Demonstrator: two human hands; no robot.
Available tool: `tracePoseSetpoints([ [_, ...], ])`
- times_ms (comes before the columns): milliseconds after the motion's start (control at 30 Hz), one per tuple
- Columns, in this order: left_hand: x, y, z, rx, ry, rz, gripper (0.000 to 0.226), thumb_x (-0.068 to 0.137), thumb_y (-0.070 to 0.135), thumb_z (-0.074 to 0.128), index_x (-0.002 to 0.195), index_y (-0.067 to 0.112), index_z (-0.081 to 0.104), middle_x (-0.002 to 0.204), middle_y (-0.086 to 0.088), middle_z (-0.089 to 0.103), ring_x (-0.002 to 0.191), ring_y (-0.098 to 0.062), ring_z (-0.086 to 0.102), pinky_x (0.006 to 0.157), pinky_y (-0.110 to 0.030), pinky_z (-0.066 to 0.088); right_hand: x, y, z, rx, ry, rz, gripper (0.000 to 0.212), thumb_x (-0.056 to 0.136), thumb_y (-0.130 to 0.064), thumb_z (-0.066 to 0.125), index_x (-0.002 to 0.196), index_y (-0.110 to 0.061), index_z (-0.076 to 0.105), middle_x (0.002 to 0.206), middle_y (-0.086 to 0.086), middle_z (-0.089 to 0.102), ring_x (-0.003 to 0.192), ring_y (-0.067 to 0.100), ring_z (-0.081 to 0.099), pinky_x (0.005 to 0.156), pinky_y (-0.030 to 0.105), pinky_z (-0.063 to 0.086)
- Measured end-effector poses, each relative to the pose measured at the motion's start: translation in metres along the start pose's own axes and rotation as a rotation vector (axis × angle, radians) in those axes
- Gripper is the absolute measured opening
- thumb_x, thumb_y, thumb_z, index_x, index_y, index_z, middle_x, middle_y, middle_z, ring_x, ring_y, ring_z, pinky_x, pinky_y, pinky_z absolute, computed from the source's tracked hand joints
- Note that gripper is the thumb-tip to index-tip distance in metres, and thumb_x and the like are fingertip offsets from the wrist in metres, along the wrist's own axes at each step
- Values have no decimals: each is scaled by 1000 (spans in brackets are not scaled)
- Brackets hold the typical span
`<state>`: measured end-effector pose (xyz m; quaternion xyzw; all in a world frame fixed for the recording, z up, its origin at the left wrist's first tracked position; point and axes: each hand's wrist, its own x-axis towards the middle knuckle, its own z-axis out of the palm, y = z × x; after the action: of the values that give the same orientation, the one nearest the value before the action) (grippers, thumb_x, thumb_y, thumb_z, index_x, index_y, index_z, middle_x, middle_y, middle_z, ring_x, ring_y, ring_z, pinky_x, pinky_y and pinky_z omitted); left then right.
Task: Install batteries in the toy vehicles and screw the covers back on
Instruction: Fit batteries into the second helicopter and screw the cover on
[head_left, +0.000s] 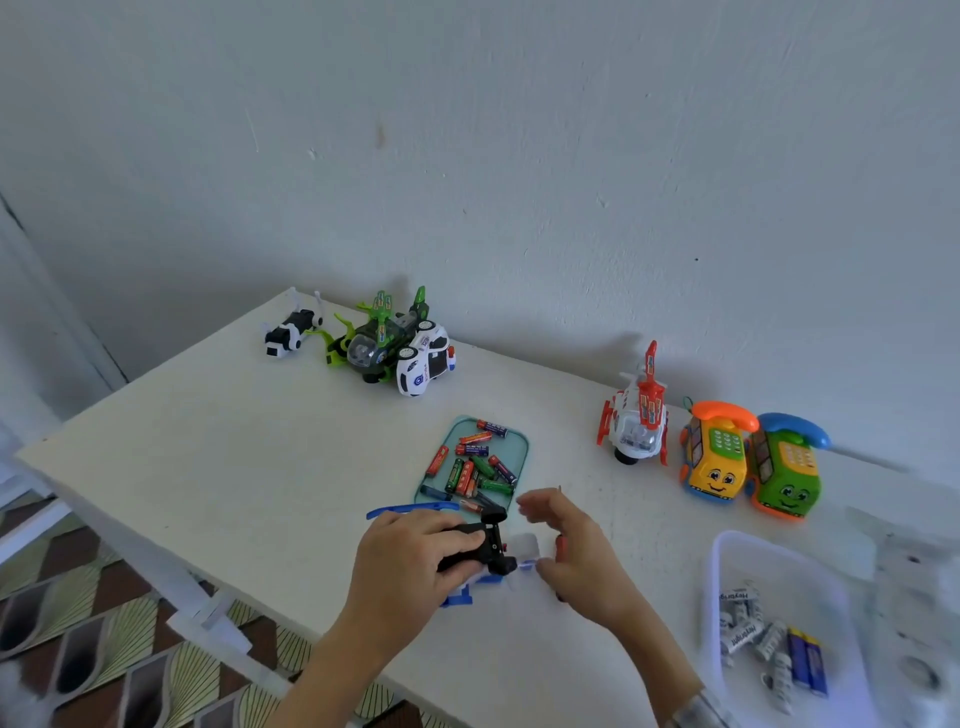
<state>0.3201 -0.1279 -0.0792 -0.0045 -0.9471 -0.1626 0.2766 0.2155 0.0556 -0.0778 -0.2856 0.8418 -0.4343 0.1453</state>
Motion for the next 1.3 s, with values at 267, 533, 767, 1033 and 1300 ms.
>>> tracePoseSetpoints([
  [267,9,15,13,-30,2,16,22,66,48,76,83,34,77,85,20,71,76,-1,65,66,-20,41,-7,33,11,-318,32,452,27,91,-30,57,113,-16,48,98,3,59,81,19,56,68,30,47],
  [533,21,28,27,-63,12,67,25,72,51,67,86,32,77,85,18,71,75,-4,65,61,-24,45,-28,-9,-52,5,552,291,14,86,-7,63,94,-19,64,94,-1,59,68,3,54,54,7,39],
  [767,26,29,26,-74,5,21,25,66,47,76,85,30,78,83,15,73,71,-5,67,61,-26,48,-37,-70,-71,352,642,8,16,85,-3,66,97,-14,64,68,-15,69,67,-4,62,60,8,45],
  [1033,33,25,27,-101,-19,-35,27,64,48,72,84,30,78,82,15,73,69,-4,66,59,-30,51,-27,-83,-58,413,603,-53,7,83,-5,68,84,-9,62,73,12,65,62,16,61,58,23,50],
  [1300,34,22,29,-88,-40,-38,28,67,50,73,87,31,78,84,16,73,71,-5,66,62,-30,49,-18,-76,-47,136,594,-72,14,91,-22,58,80,-20,50,67,8,62,65,28,60,62,41,49],
])
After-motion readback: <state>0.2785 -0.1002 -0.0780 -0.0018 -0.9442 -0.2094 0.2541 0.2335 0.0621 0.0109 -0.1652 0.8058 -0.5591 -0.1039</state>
